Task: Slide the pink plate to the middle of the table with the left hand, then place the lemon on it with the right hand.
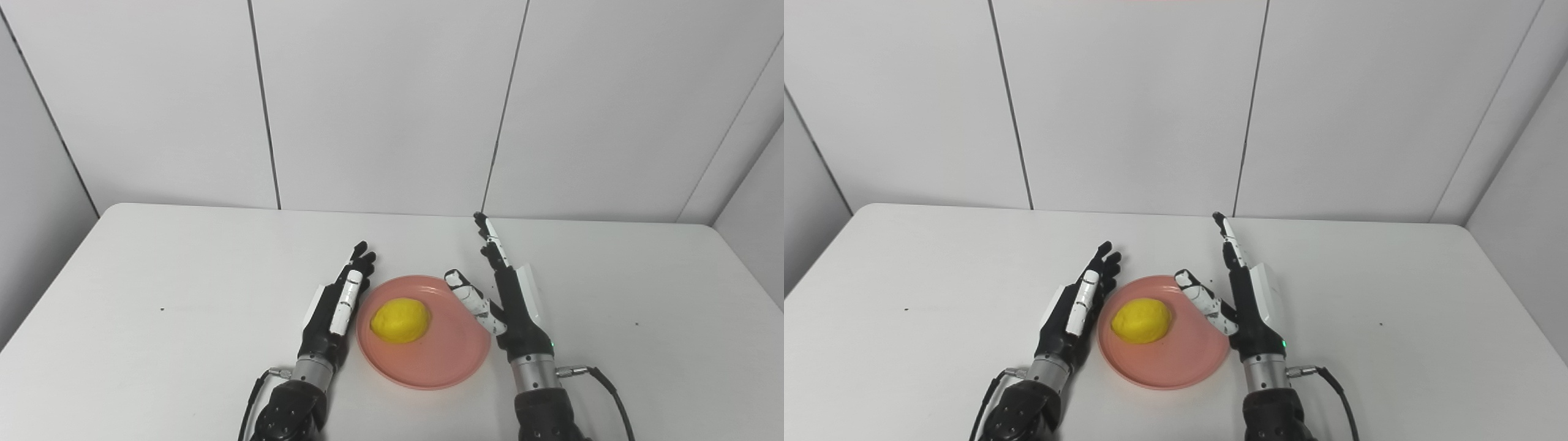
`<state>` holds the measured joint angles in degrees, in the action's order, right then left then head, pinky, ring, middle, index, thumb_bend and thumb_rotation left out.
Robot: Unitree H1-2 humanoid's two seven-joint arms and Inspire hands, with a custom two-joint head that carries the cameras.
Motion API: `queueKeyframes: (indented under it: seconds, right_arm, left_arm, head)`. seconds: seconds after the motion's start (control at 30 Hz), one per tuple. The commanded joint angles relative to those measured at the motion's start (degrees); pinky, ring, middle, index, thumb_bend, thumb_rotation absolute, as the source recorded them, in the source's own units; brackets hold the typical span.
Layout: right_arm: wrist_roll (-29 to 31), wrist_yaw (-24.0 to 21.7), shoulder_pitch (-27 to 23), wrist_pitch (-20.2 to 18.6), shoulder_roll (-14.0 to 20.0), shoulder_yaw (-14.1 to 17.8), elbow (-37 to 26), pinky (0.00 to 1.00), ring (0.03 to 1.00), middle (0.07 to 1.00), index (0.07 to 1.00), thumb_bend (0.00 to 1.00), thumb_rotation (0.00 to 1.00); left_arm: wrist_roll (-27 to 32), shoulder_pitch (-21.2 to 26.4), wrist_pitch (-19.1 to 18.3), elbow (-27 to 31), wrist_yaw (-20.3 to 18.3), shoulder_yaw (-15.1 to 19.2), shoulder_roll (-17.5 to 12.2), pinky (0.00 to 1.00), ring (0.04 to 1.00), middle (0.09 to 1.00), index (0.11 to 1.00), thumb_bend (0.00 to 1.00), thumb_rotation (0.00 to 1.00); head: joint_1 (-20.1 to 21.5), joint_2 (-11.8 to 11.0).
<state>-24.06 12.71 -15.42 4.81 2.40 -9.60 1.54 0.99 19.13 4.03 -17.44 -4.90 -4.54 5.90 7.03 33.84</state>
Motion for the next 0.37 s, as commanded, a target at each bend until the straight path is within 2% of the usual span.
queueKeyframes:
  seconds: [0.0,0.17,0.33]
  right_arm:
    - [1.12,0.14,-1.0,2.0,-0.57,1.13,-1.67,0.87,0.917,0.928,0.936,0.65,1.0]
    - [2.94,-0.22,-0.61,1.06,-0.73,3.19,-1.08,0.87,0.909,0.915,0.93,0.62,1.0]
    - [9.49,-2.16,-0.26,1.6,-1.26,5.44,0.87,0.89,0.922,0.923,0.932,0.62,1.0]
  left_arm:
    - [0.7,-1.18,0.46,-0.45,-0.3,0.31,-0.37,0.98,0.959,0.95,0.953,0.59,1.0]
    - [1.08,-1.31,0.28,-0.37,-0.52,0.57,-0.41,0.99,0.957,0.949,0.952,0.59,1.0]
    - [0.89,-1.41,0.45,-0.26,-0.43,0.72,-0.53,0.98,0.952,0.944,0.945,0.6,1.0]
  head:
    - [0.08,-0.04]
    - [0.45,0.01]
    - [0.82,0.04]
